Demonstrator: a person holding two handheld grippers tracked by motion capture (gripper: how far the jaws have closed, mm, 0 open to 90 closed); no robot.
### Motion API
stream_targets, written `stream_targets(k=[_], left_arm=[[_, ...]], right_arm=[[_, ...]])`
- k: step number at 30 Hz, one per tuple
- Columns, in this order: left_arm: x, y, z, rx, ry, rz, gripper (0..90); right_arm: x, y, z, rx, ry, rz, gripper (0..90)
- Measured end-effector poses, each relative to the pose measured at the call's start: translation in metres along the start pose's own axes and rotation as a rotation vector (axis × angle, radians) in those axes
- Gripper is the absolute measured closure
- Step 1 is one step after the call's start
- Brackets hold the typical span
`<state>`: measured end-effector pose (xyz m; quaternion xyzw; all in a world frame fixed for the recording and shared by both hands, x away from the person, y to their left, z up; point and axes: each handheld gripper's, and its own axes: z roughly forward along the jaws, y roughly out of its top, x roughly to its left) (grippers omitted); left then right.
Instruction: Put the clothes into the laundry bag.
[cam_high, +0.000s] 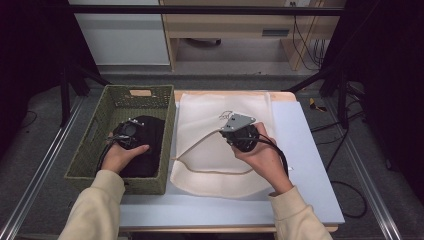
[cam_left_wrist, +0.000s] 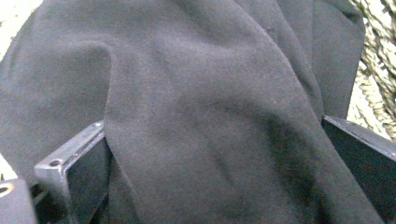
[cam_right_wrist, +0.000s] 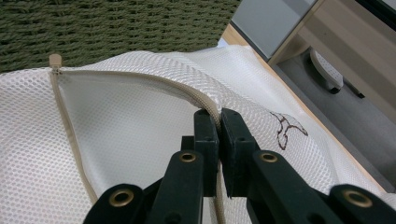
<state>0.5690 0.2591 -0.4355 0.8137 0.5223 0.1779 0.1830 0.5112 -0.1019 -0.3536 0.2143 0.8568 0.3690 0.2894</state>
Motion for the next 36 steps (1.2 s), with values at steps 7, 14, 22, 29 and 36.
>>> stream_targets(k=[7,14,22,29,36], left_arm=[[-0.006,0.004,0.006,0.041,0.017,0.059,0.0],[-0.007,0.003,0.008,0.053,0.041,0.082,0.0],[-0.006,0.002,0.012,0.073,0.072,0.085,0.0],[0.001,0.001,0.008,0.075,0.094,0.093,19.4],[0.004,0.001,0.006,0.079,0.096,0.108,33.2]], right_arm=[[0.001,0.000,0.000,0.001,0.002,-0.003,86.1],[0.001,0.000,0.000,0.003,0.004,-0.001,86.1],[0.000,0.000,-0.001,0.001,0.005,0.000,86.0],[0.000,0.000,-0.001,0.000,0.004,0.002,86.0],[0.000,0.000,-0.001,-0.001,0.004,0.001,86.0]])
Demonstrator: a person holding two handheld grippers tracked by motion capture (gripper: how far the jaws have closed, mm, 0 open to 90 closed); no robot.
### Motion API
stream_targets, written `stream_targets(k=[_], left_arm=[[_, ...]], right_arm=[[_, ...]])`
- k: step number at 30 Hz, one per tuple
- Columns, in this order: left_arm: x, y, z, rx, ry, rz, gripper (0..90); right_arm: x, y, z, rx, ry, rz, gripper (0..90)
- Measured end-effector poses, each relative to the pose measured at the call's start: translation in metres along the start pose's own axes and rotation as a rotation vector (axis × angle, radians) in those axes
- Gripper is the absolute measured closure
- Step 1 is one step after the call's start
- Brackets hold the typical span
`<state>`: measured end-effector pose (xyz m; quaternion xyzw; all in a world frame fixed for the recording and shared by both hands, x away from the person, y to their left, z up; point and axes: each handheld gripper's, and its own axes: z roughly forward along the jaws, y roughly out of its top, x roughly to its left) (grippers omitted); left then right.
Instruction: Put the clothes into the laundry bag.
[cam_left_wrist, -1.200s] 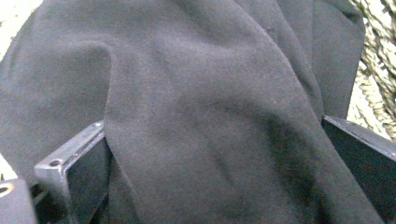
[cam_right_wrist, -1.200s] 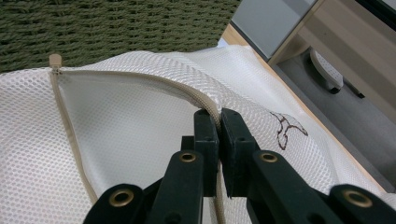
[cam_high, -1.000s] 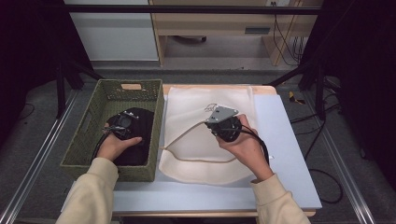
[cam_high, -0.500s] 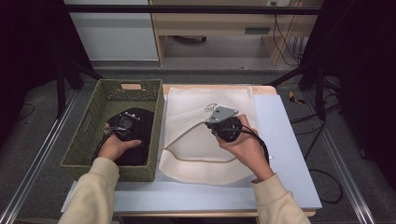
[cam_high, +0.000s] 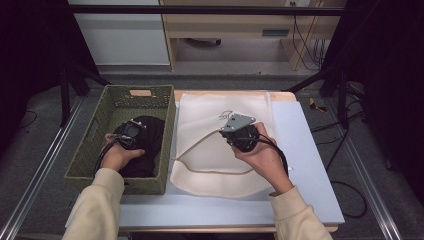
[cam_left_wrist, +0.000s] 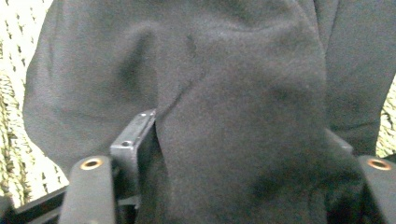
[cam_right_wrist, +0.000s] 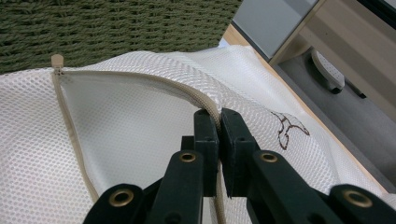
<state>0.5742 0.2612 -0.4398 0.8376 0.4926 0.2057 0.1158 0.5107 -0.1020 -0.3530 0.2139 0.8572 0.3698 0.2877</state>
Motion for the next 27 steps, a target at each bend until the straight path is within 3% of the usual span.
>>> stream_targets(k=[11,22,26,27], left_arm=[[0.006,0.001,-0.006,-0.005,0.011,-0.019,58.3],[0.015,0.000,-0.018,-0.058,0.008,-0.062,66.0],[0.019,-0.001,-0.026,-0.093,0.023,-0.065,66.5],[0.020,-0.001,-0.033,-0.121,0.022,-0.069,66.6]], right_arm=[[0.000,0.000,0.000,0.000,-0.001,0.000,86.0],[-0.002,0.000,-0.001,-0.004,0.000,0.002,86.2],[-0.002,-0.001,-0.001,-0.005,-0.001,0.003,86.1],[-0.003,-0.001,-0.001,-0.005,-0.001,0.004,86.1]])
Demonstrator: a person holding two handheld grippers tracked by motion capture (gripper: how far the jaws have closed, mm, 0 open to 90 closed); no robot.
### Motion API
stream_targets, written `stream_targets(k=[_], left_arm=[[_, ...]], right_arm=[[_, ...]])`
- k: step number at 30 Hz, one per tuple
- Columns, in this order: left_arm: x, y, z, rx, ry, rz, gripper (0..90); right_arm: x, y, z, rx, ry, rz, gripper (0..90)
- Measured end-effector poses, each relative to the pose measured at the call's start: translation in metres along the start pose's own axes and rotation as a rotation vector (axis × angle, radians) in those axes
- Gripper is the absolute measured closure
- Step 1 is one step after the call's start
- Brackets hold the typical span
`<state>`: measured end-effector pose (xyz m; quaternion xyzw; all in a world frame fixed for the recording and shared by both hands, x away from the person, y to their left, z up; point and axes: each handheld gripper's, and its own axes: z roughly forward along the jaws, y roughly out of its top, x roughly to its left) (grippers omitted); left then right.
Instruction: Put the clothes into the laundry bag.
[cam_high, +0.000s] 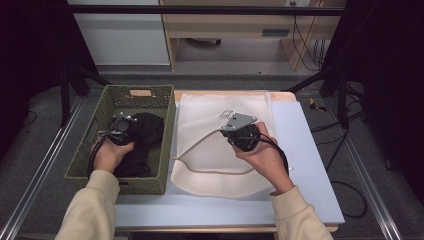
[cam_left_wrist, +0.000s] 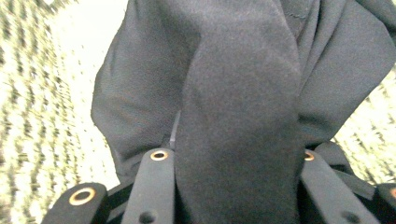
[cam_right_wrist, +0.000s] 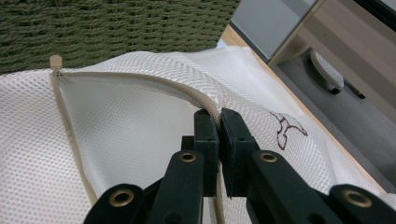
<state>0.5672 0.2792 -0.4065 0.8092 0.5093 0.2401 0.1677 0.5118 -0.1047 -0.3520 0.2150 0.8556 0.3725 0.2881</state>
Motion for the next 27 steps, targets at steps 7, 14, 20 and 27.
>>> stream_targets(k=[7,14,20,27], left_arm=[[0.009,0.004,-0.019,-0.077,0.031,-0.017,67.0],[0.018,0.008,-0.051,-0.171,0.038,-0.031,67.0],[0.017,0.010,-0.080,-0.254,0.045,-0.018,67.0],[0.012,0.004,-0.102,-0.318,0.030,-0.002,67.0]], right_arm=[[0.000,0.000,0.000,0.001,-0.002,0.001,86.2],[-0.001,0.000,0.000,-0.005,-0.005,0.003,86.2],[0.000,0.000,0.000,-0.003,-0.006,0.000,86.2],[0.001,0.000,0.000,-0.008,-0.008,-0.001,86.4]])
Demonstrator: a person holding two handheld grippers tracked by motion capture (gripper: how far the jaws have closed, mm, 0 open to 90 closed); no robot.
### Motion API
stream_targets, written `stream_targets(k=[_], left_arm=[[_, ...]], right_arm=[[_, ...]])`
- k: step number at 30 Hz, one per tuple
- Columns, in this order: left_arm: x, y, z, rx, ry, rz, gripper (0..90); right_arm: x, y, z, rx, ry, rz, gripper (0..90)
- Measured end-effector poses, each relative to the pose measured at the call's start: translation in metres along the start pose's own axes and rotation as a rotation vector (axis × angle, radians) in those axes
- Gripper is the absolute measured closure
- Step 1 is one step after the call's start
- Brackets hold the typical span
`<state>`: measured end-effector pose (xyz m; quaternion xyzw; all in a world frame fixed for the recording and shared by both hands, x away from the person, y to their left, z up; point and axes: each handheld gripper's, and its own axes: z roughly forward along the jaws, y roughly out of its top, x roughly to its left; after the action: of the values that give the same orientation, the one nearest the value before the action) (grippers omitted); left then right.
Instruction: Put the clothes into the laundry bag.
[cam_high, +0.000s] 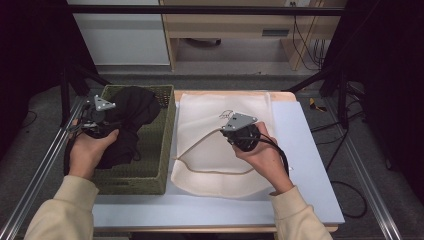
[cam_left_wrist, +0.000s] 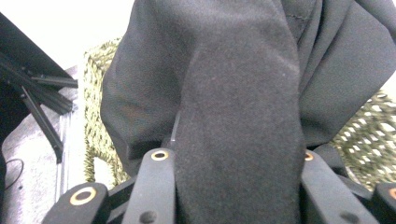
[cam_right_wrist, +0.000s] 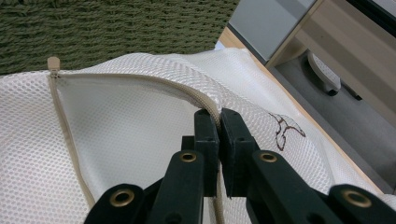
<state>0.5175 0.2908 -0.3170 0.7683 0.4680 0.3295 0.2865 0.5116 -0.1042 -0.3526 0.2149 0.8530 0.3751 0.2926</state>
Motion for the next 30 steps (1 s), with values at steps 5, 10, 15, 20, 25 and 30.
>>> stream_targets(k=[5,10,15,20,25,30], left_arm=[[-0.004,0.000,-0.015,-0.041,-0.010,0.008,66.9],[-0.015,0.002,-0.028,-0.077,-0.029,0.035,66.9],[-0.029,0.005,-0.041,-0.121,-0.053,0.059,66.9],[-0.038,0.005,-0.051,-0.151,-0.071,0.075,66.8],[-0.050,0.004,-0.062,-0.174,-0.099,0.102,66.8],[-0.063,0.000,-0.074,-0.202,-0.126,0.135,66.7]], right_arm=[[0.000,0.000,0.000,-0.001,0.003,-0.003,86.4],[-0.001,-0.001,0.000,-0.003,0.003,0.002,86.4],[-0.001,-0.001,0.000,-0.002,0.004,0.002,86.4],[-0.002,-0.001,-0.001,-0.004,0.003,0.001,86.4],[-0.001,-0.001,-0.001,-0.002,0.005,0.005,86.4],[-0.001,-0.001,0.000,-0.003,0.007,0.007,86.4]])
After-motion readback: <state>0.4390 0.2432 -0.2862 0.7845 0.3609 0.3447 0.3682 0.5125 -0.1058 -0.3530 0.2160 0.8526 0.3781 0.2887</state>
